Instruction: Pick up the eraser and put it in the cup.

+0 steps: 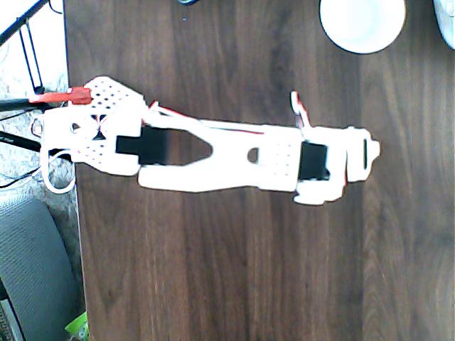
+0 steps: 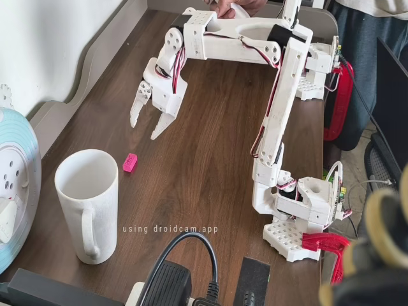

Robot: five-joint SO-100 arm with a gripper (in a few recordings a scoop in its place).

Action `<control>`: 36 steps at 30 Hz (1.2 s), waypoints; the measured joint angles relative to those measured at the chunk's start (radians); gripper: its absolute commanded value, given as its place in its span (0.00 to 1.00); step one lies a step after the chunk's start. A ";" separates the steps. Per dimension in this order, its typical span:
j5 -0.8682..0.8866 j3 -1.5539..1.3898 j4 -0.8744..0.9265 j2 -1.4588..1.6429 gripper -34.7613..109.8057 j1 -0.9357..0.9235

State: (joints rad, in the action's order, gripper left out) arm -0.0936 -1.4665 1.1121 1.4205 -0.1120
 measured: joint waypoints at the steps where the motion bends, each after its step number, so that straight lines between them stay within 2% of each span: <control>1: 0.000 0.018 0.000 -0.023 0.38 0.000; 9: -0.006 0.210 0.009 -0.268 0.38 -0.029; 17: -0.006 0.238 0.009 -0.307 0.38 -0.031; 24: -0.012 0.238 0.107 -0.337 0.38 -0.014; 36: -0.028 0.322 0.109 -0.367 0.38 -0.015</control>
State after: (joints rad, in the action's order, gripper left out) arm -0.1212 -1.1443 1.2210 1.0538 -0.1273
